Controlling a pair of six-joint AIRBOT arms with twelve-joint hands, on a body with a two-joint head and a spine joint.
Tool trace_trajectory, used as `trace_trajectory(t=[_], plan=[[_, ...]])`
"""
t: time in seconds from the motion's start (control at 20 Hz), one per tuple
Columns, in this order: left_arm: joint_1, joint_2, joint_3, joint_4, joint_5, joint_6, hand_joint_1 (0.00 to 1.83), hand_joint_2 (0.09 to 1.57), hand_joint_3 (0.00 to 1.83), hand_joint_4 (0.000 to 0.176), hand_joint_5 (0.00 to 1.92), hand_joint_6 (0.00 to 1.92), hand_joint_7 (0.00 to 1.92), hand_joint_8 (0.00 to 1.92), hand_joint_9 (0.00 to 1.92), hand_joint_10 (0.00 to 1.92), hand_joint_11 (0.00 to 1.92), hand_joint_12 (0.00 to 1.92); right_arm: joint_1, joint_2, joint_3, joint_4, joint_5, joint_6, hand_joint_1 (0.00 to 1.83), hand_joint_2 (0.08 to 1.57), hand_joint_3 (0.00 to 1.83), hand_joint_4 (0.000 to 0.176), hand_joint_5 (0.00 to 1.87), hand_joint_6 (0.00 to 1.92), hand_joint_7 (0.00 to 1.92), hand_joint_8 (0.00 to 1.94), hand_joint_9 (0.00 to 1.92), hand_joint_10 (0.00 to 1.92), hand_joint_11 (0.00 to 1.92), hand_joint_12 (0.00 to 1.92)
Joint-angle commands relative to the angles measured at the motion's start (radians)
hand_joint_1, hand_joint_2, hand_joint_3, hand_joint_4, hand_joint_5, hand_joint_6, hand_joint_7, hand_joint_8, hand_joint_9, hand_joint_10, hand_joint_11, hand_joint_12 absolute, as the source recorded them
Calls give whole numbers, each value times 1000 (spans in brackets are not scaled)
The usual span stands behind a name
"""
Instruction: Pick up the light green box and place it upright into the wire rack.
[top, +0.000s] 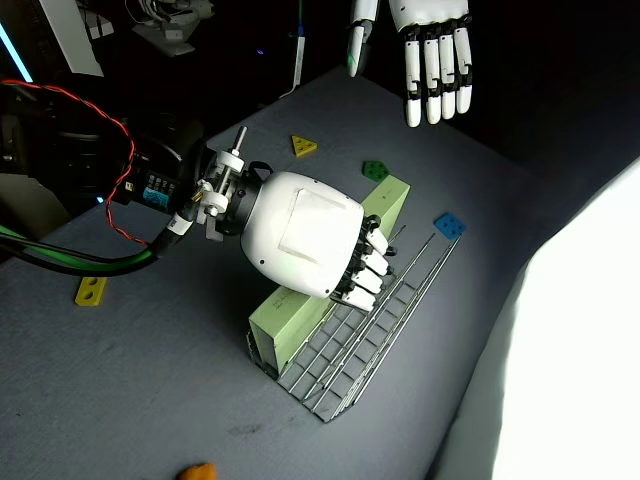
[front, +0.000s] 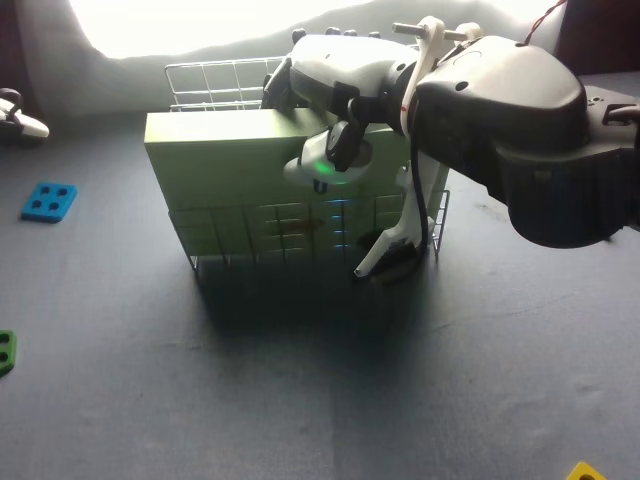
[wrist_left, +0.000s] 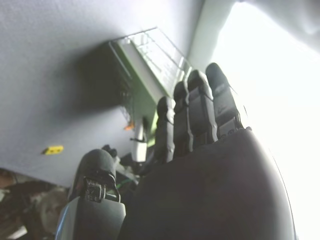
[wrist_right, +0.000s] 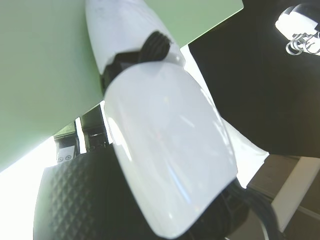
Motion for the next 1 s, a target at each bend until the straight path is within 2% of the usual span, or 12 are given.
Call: trace_trajectory(t=[0.0,0.2,0.3,0.8,0.85,0.9,0.95], plan=[[-11,7,-6,10,90,-1,0,1296,3,54,159,0,184,0,158,1,0,325,0,6,3,-48,27,2,1347,1224,1,0,836,940,740,1480,648,1656,531,1692],[-11,9,-14,10,90,-2,29,1289,0,49,201,9,207,4,184,7,0,351,0,6,3,-48,27,2,1344,1233,2,0,795,1008,706,1531,669,1643,595,1650],[-10,9,-13,10,90,-2,46,1281,0,42,225,10,190,2,182,4,0,428,0,7,3,-48,27,2,1342,1233,0,0,796,1032,709,1508,665,1651,576,1732],[-5,12,-19,10,90,-2,43,1281,0,43,242,9,214,6,213,11,0,460,0,9,1,-47,19,5,1342,1233,0,0,811,1001,699,1528,660,1649,585,1704],[-5,12,-20,10,90,-2,8,1281,0,38,242,6,225,7,207,6,0,471,0,10,0,-47,19,5,1199,1226,1,0,797,1201,743,1416,590,1457,464,1721],[-5,12,-20,10,90,-2,1,1270,0,40,218,2,203,3,195,1,0,441,0,10,0,-47,19,5,1119,1155,0,0,559,877,592,1017,523,1242,368,1598],[-5,12,-20,10,90,-2,0,1263,0,50,197,0,187,0,176,0,0,423,0,10,0,-47,19,5,1051,1108,0,0,452,602,535,604,432,847,117,1436]])
